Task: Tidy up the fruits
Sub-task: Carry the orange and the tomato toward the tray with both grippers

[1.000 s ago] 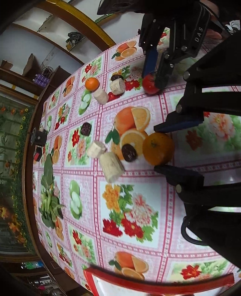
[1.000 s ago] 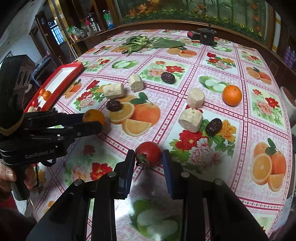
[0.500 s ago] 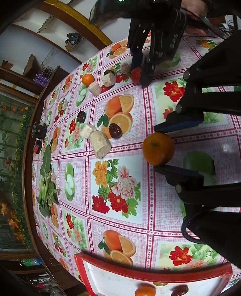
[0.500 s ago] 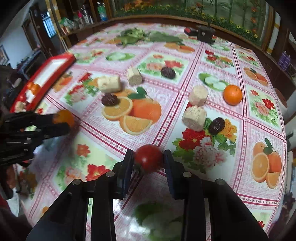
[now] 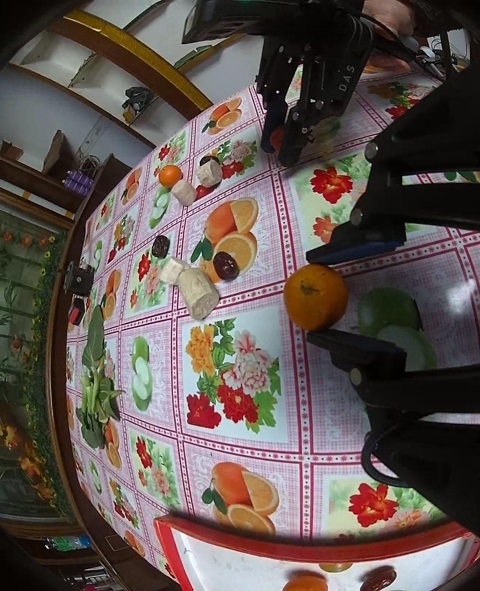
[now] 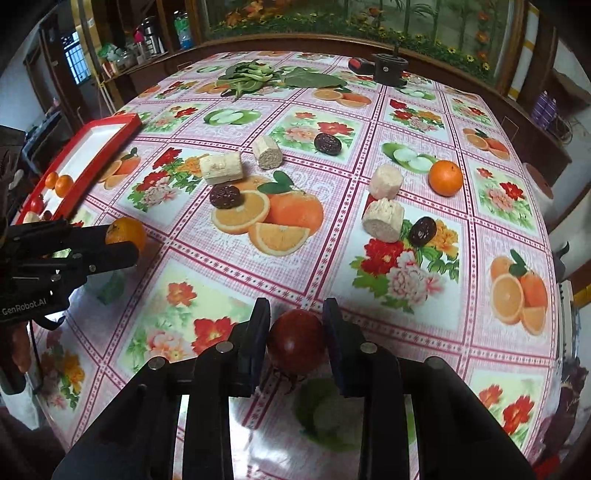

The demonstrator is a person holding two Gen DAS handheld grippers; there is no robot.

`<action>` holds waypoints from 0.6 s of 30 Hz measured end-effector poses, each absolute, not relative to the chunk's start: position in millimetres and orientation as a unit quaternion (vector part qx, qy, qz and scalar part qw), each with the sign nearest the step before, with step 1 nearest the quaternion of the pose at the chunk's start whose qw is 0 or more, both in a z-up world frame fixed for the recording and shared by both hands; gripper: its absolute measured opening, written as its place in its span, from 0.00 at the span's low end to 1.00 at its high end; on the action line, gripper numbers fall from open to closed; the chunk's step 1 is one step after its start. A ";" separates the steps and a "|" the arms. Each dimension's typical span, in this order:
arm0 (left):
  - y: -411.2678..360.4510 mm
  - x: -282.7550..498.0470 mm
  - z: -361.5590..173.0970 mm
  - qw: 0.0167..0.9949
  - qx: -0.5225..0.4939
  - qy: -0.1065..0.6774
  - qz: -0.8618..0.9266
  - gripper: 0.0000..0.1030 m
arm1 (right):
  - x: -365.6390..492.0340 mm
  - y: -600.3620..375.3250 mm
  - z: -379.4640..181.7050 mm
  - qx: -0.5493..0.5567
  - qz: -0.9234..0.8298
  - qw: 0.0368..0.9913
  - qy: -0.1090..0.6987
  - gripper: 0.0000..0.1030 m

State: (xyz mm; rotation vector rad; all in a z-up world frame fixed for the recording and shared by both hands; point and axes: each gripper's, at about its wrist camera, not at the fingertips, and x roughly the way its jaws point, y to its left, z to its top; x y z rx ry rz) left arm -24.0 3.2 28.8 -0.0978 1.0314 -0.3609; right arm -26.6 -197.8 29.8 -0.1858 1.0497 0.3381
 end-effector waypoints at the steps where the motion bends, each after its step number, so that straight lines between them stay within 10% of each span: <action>1: 5.2 -24.7 29.3 0.854 -0.047 0.489 -0.172 0.38 | -27.9 -195.6 29.9 -0.090 0.159 0.848 0.498 0.28; 18: 83.9 -34.8 55.2 0.875 -0.072 0.461 -0.127 0.38 | -16.5 -91.9 45.6 -0.116 0.221 0.842 0.478 0.28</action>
